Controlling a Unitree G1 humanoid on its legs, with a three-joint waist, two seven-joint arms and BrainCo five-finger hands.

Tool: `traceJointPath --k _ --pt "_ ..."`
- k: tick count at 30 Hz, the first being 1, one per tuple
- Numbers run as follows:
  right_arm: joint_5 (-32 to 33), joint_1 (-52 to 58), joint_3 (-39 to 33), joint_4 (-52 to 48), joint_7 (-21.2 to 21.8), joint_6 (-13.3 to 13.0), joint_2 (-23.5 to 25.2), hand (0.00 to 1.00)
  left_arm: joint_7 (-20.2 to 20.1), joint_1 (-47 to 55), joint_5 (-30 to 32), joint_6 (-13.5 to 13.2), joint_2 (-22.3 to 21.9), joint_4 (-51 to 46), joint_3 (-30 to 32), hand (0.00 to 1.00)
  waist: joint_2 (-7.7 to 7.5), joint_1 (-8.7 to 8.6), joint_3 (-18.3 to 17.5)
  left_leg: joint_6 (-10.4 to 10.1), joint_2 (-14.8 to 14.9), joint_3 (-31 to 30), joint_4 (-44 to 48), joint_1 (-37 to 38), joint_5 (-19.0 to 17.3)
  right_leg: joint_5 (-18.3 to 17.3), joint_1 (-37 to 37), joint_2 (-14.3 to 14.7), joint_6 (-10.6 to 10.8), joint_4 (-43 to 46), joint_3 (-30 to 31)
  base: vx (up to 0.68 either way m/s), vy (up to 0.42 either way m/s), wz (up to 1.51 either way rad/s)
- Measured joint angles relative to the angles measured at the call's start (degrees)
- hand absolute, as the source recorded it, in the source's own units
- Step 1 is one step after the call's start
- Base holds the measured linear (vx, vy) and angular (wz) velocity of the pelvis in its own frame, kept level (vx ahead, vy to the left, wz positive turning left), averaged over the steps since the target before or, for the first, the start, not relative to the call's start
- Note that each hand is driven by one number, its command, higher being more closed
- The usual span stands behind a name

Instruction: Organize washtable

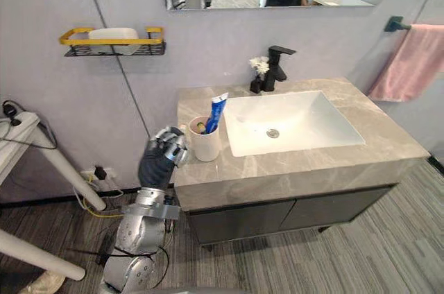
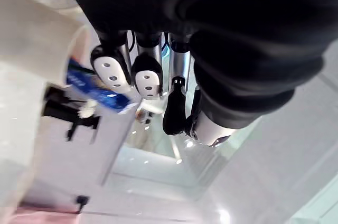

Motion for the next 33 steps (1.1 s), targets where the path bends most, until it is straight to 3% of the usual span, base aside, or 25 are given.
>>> traceJointPath --k 5,13,22,33 --pt "-0.03 0.00 0.23 -0.15 0.39 0.29 0.03 0.00 0.34 -7.42 5.43 1.16 0.73 9.18 -0.25 1.00 -0.28 -0.15 0.01 -0.02 0.36 0.88 -0.18 -0.03 -0.01 0.10 -0.85 0.52 -0.14 -0.21 0.58 -0.01 -0.021 -0.07" --pt "-0.49 -0.09 1.58 -4.40 0.99 0.48 0.55 0.00 2.14 -15.15 12.82 1.64 1.01 12.94 1.56 1.00 -1.56 -1.69 1.71 -0.27 0.58 3.03 -0.20 -0.61 -0.18 0.61 -2.58 0.75 -0.33 -0.28 2.58 -0.02 -0.013 -0.14" --pt "-0.50 0.60 1.81 -9.19 1.04 0.34 1.76 0.00 5.41 -19.11 11.97 2.78 -0.41 12.02 5.67 1.00 -2.20 -2.26 3.80 -0.29 0.46 4.44 0.78 -3.61 -0.19 1.56 -6.06 0.69 -0.36 -0.01 4.62 -0.02 -0.017 -0.10" --pt "-0.43 1.08 1.29 -10.88 1.19 0.16 1.54 0.00 5.10 -13.35 10.01 2.77 -1.21 10.95 6.12 1.00 -1.10 -2.39 4.83 -0.35 0.67 5.29 1.39 -3.49 -0.30 2.02 -5.86 0.89 -0.55 -0.25 4.77 -0.06 -0.031 -0.02"
